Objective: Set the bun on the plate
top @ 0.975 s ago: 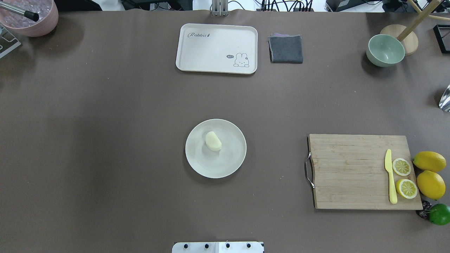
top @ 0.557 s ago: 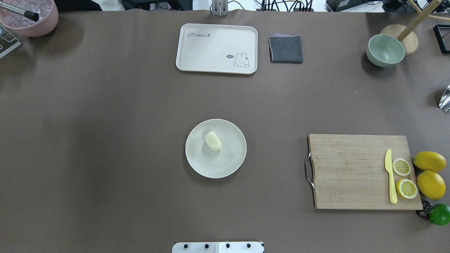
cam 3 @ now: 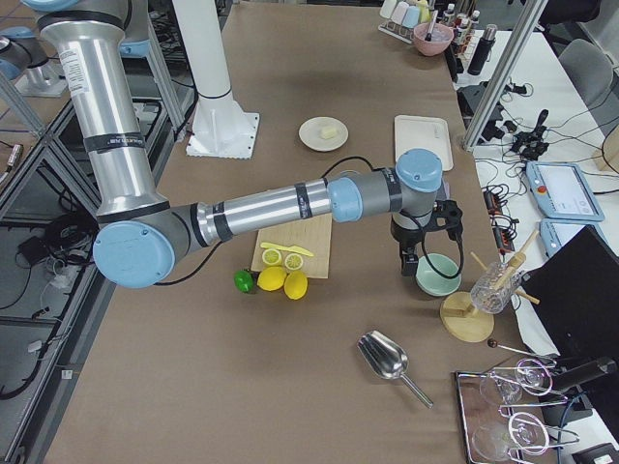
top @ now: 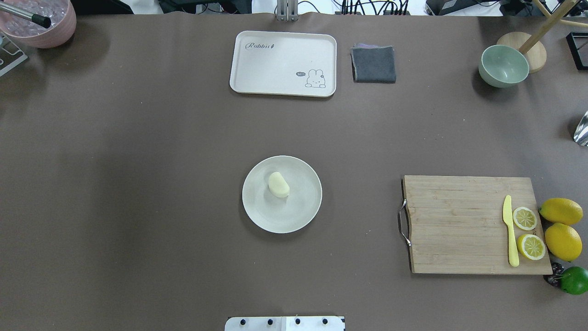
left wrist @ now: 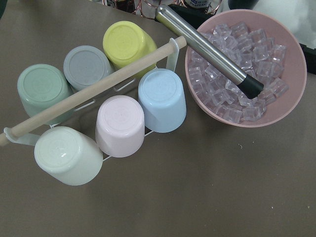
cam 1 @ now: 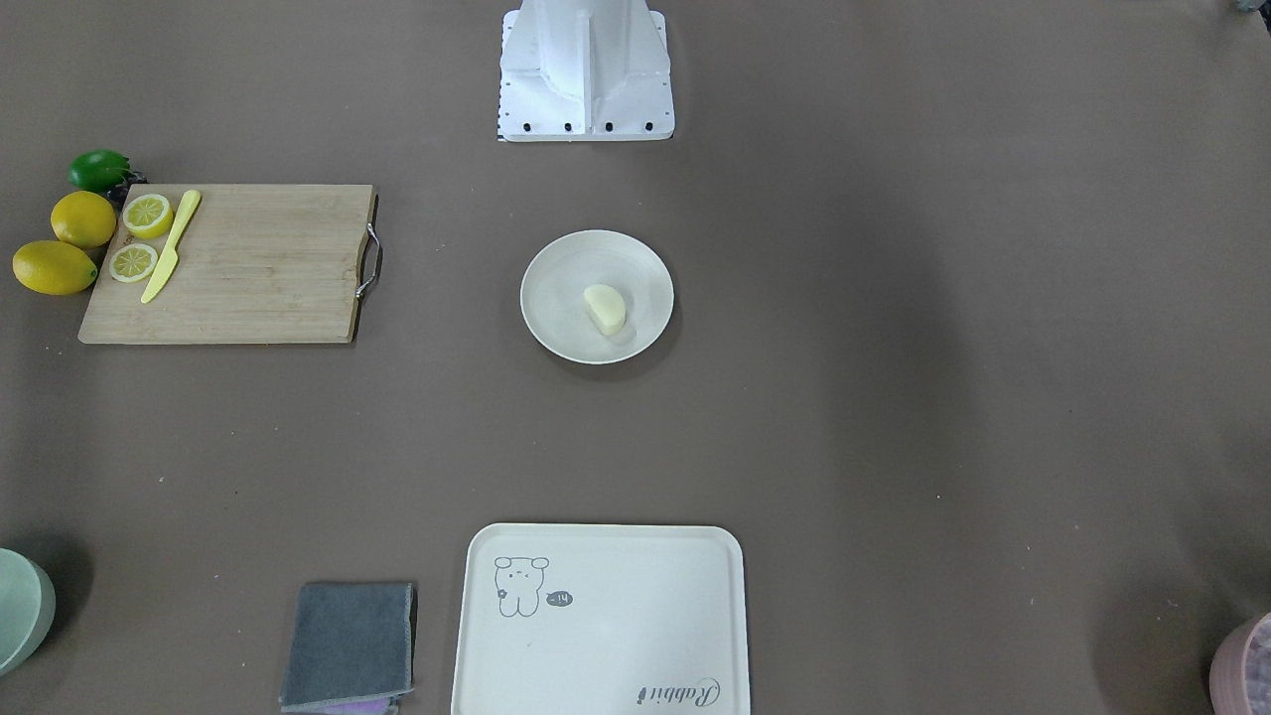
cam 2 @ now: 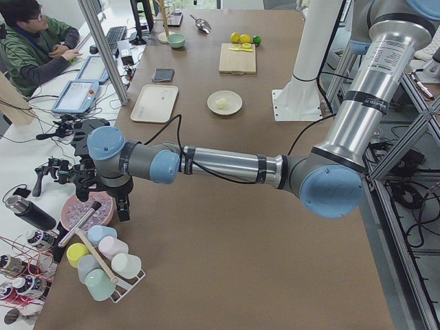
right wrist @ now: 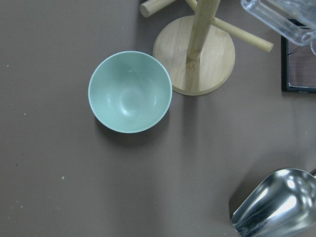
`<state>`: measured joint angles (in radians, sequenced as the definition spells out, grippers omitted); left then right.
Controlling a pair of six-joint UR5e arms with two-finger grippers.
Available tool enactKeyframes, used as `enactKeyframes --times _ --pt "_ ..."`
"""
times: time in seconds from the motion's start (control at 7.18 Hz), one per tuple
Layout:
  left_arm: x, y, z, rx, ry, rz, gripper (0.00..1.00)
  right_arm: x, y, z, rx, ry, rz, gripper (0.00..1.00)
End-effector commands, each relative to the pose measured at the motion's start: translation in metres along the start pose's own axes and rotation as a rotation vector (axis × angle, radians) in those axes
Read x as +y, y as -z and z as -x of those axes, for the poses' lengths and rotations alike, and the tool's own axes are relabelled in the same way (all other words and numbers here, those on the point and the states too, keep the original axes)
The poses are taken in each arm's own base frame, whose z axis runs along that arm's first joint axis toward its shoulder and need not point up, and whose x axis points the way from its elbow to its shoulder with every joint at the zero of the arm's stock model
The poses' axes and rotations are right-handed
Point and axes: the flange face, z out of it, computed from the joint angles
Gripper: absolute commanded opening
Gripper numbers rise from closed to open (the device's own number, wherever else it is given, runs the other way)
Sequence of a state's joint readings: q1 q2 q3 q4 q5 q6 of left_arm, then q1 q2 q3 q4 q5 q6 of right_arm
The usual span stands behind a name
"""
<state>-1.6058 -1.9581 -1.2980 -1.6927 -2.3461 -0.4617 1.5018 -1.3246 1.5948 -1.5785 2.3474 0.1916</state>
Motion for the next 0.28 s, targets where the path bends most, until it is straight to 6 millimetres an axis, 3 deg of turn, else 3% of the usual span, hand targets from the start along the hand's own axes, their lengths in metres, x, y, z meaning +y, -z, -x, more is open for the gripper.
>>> enactKeyframes --times 0.0,0.14 --pt "0.0002 -0.0005 -0.0022 0.0 -0.004 0.0 0.98 -0.006 0.0036 0.0051 -0.004 0.0 -0.007 1.0" --pt "0.0005 -0.0004 -0.0008 0.001 -0.002 0.0 0.98 -0.0079 0.0058 0.0077 -0.006 0.004 -0.011 1.0"
